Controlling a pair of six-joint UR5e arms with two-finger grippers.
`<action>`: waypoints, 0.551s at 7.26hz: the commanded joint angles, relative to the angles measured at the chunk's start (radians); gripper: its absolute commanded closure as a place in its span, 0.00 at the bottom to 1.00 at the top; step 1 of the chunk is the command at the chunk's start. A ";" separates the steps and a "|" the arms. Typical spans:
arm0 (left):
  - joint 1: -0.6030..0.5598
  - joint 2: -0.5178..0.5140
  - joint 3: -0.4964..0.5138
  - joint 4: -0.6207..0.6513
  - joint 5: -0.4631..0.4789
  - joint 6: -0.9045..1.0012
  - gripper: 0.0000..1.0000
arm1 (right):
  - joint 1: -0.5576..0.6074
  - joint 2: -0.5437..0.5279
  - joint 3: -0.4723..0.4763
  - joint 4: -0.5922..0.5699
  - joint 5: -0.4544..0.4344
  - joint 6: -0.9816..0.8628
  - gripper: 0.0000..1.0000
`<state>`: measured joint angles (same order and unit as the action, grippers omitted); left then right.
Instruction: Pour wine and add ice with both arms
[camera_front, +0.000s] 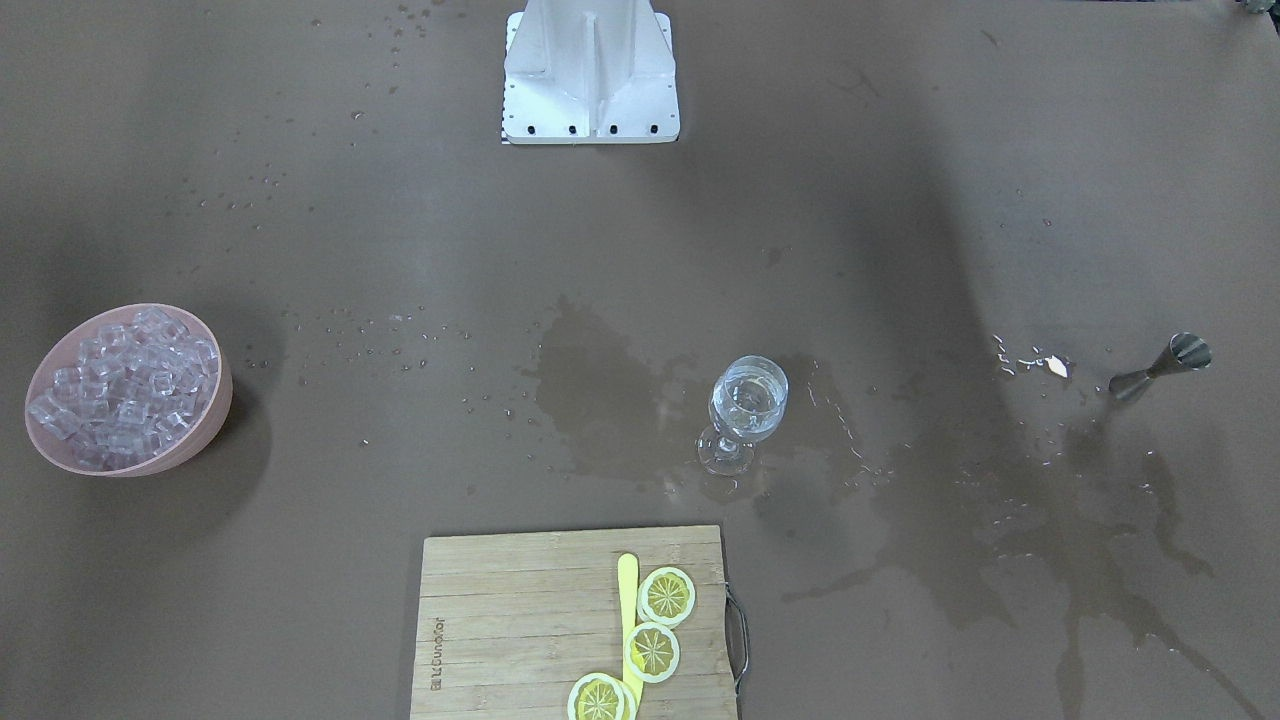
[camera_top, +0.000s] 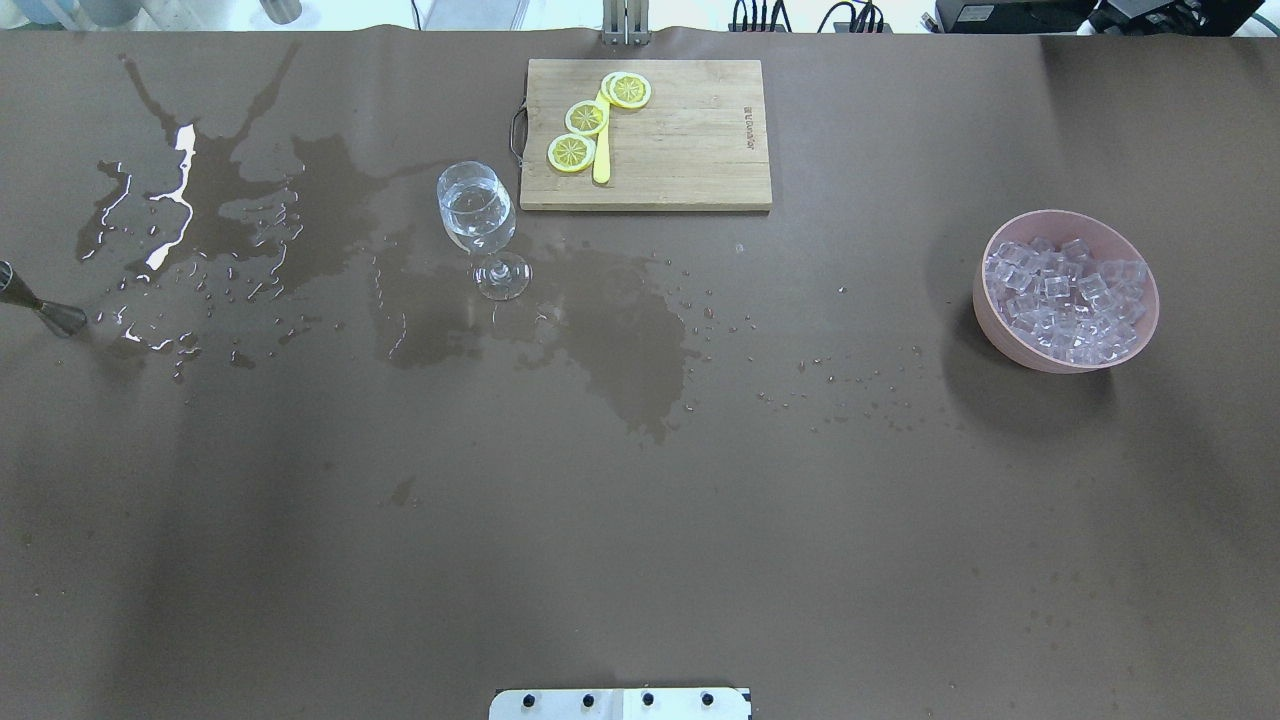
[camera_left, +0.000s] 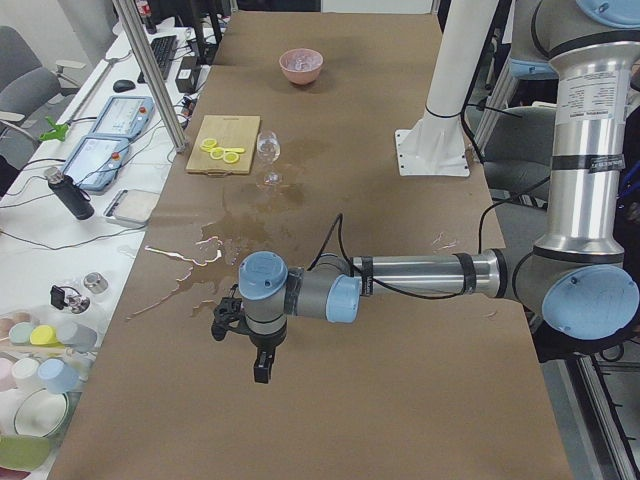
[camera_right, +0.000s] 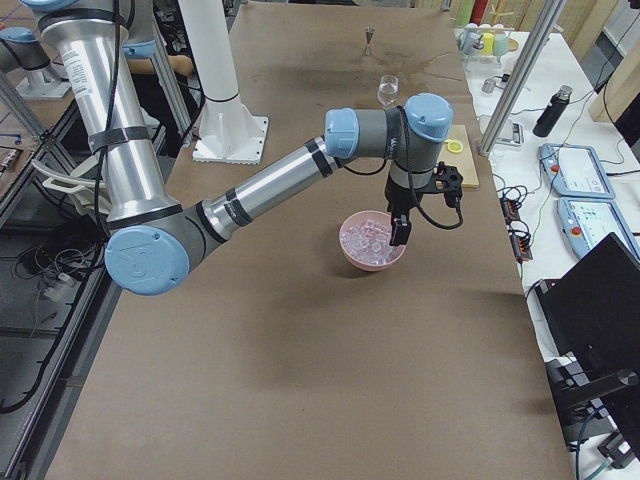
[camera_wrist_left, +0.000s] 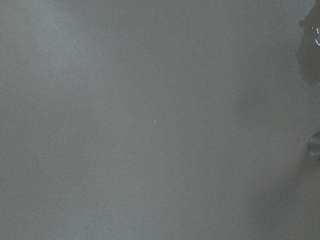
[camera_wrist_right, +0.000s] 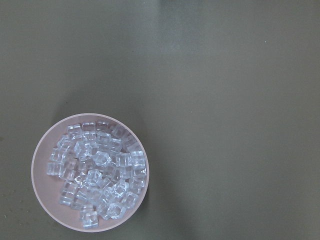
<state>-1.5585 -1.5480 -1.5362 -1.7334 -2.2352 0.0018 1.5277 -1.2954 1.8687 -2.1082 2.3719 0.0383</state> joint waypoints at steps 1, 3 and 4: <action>0.000 -0.001 -0.005 0.002 0.002 -0.003 0.02 | 0.000 -0.016 -0.005 0.002 -0.005 -0.006 0.00; 0.000 0.002 -0.012 -0.009 0.009 -0.039 0.02 | -0.001 -0.009 -0.006 0.004 -0.002 -0.005 0.00; 0.000 0.023 -0.005 -0.075 0.025 -0.040 0.02 | -0.001 -0.007 0.001 0.002 -0.002 -0.005 0.00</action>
<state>-1.5585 -1.5430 -1.5450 -1.7538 -2.2246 -0.0330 1.5270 -1.3044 1.8644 -2.1056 2.3698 0.0335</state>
